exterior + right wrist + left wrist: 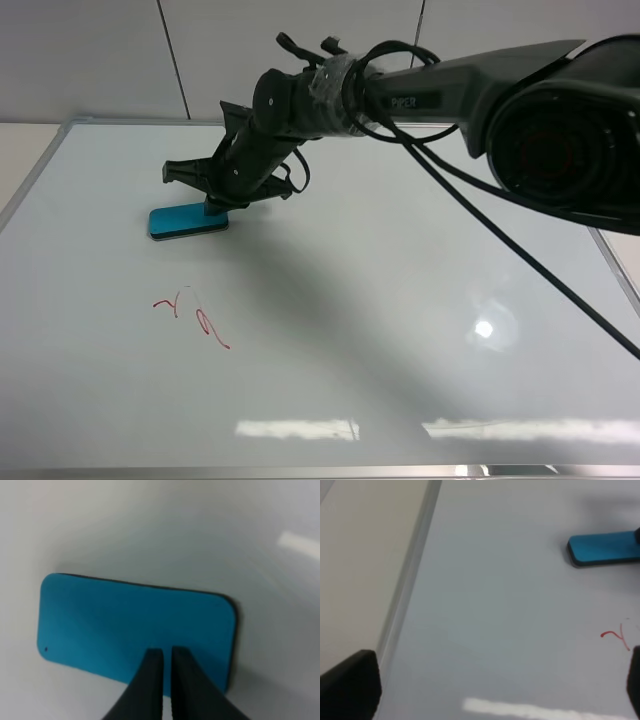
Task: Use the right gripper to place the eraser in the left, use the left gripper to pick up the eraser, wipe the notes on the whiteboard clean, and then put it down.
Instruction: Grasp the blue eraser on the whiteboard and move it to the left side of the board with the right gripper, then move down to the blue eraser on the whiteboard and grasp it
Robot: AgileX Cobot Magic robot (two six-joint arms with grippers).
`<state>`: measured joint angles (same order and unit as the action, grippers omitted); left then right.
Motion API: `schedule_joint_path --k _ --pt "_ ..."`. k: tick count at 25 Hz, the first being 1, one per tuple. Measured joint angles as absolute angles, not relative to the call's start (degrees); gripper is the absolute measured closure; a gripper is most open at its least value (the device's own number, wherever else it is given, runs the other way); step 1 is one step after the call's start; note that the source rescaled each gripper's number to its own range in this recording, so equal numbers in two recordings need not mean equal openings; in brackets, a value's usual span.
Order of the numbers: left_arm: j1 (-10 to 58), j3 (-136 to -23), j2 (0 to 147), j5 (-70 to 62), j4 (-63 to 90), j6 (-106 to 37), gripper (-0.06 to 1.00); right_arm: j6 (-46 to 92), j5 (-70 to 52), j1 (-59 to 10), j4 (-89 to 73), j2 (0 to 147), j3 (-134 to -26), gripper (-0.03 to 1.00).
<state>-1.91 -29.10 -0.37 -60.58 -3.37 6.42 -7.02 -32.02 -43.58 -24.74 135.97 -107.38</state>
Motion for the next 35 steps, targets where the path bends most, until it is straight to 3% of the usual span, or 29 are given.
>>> schedule_joint_path --k 16,25,35 --pt "-1.9 -29.1 -0.4 -60.6 -3.4 6.4 -0.05 -12.0 -49.9 -34.6 -2.5 119.0 -103.8 0.96" --pt "-1.9 -29.1 -0.4 -60.6 -3.4 6.4 -0.05 -12.5 -42.9 -27.9 0.3 103.1 -82.5 0.96" --pt "-1.9 -29.1 -0.4 -60.6 -3.4 6.4 -0.06 -12.5 -37.3 -15.7 3.7 81.7 -59.9 0.96"
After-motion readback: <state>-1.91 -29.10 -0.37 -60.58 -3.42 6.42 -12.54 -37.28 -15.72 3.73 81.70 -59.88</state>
